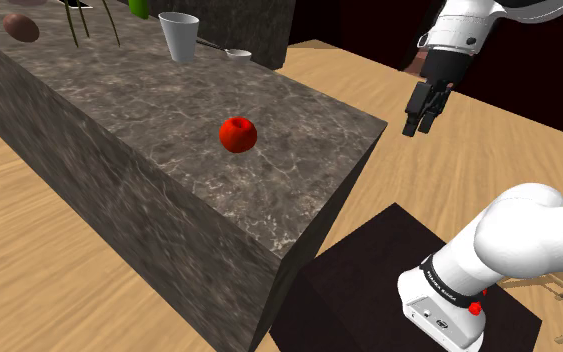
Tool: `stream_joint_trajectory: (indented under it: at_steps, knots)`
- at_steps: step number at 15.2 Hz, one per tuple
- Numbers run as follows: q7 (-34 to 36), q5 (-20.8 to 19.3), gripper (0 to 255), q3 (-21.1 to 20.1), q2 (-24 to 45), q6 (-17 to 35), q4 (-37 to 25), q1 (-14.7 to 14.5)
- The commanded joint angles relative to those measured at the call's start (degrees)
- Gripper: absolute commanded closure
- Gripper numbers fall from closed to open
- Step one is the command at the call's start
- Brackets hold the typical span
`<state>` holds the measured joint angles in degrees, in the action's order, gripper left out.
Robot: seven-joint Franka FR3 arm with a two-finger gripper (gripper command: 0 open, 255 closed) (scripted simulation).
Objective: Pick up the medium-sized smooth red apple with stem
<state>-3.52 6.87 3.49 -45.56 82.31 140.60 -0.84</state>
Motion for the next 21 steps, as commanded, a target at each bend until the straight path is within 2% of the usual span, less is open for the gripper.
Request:
stream_joint_trajectory:
  at_steps: [1,7,12,17,21]
  knots:
    - [0.0,0.0,0,0.0,0.0,0.0,0.0,0.0]
    - [7.7,3.45,0,-8.29,6.24,6.97,-3.84,-2.48]
    - [14.29,4.03,0,-14.87,13.13,12.22,-8.95,-3.66]
    - [21.44,2.1,0,-21.23,21.31,16.46,-15.77,-4.04]
    - [27.83,-1.55,0,-26.18,28.83,18.75,-22.51,-4.07]
